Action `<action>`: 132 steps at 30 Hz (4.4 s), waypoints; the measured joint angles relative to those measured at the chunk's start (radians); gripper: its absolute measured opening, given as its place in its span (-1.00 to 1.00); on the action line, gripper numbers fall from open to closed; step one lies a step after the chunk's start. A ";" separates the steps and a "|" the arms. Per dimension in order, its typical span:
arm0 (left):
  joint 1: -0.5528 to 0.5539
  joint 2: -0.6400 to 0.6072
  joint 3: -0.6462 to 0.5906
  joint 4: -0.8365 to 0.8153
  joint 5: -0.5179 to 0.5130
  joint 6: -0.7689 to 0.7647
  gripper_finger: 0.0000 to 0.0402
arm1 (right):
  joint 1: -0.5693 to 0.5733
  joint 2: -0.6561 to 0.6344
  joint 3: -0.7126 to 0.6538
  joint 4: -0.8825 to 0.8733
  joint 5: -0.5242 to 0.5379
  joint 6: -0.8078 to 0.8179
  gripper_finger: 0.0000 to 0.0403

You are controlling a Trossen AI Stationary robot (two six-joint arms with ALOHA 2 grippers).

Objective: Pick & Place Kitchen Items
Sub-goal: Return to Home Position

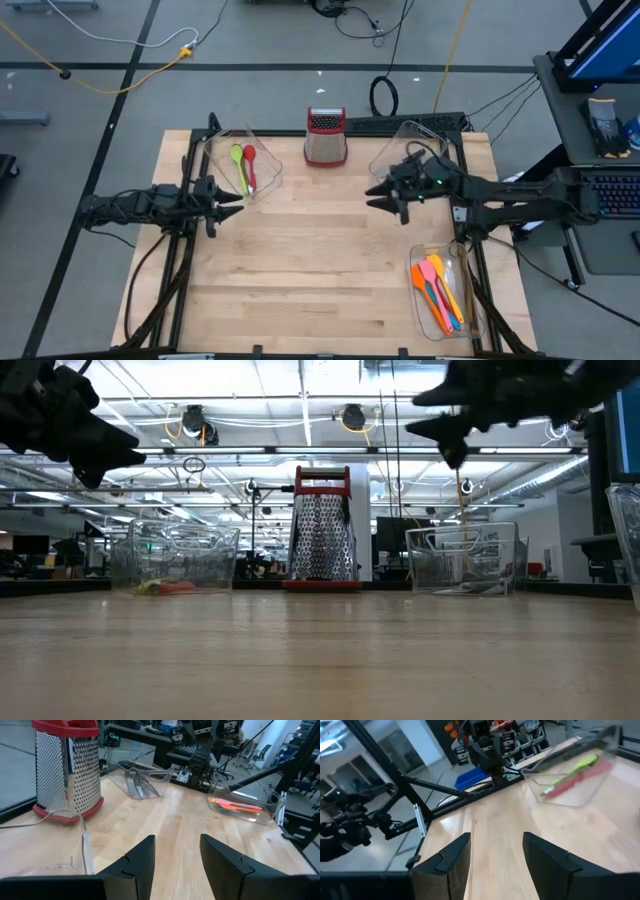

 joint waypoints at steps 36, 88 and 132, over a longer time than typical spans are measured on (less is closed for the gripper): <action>-0.041 0.000 -0.072 0.027 -0.110 0.049 -0.22 | -0.044 -0.678 -0.311 -0.320 0.372 -0.232 -0.13; -0.041 0.001 -0.130 0.226 0.204 0.083 -0.22 | -0.042 -0.694 -0.505 -0.067 0.235 -0.068 -0.13; -0.041 0.001 -0.127 0.231 0.203 0.081 -0.22 | -0.042 -0.694 -0.505 -0.067 0.235 -0.068 -0.15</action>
